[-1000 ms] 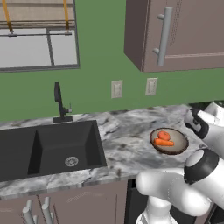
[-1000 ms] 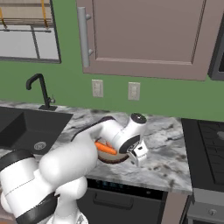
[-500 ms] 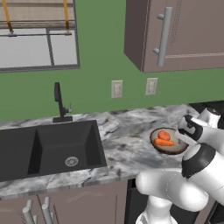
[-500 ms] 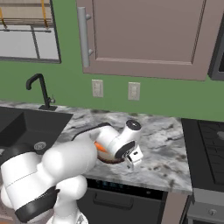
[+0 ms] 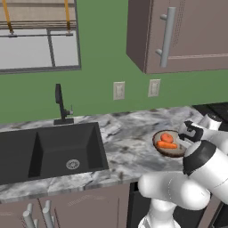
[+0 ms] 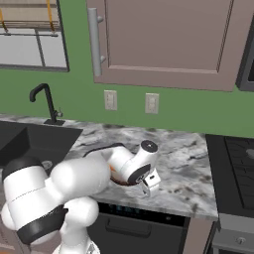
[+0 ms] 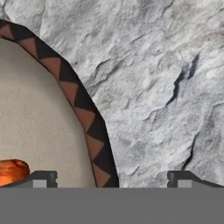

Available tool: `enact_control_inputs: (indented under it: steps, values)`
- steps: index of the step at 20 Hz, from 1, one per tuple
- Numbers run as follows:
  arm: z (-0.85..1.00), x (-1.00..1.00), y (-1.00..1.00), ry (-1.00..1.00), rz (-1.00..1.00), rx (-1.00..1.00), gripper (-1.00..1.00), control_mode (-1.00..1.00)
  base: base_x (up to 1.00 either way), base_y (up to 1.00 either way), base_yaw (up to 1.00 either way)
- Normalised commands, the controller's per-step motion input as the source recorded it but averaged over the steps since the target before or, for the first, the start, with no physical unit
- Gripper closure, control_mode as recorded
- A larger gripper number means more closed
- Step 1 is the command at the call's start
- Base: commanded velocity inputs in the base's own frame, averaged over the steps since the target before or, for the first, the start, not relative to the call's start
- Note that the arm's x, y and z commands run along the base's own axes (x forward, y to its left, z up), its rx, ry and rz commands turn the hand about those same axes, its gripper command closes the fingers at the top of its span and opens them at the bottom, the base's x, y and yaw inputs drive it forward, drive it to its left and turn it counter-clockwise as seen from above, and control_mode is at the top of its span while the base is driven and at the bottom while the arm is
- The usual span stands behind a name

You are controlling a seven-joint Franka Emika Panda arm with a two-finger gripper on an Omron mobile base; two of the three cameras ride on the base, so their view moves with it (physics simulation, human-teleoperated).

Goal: Dump the squash and carrot from the bowl so the bowl can be washed. Place the bowl in the sink after clearing the leftovers.

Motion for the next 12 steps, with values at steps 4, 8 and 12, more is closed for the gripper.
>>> enact_control_inputs:
  steps: [4,8,12]
  values:
    - [-0.01,0.21,0.00,0.00,0.00,0.00,-1.00,-1.00,0.00,0.00,0.00]
    - [0.00,0.20,0.00,0.00,0.00,0.00,-1.00,-1.00,0.00,0.00,0.00]
    - [-0.01,0.16,0.00,0.00,0.00,0.00,-1.00,-1.00,0.00,0.00,0.00]
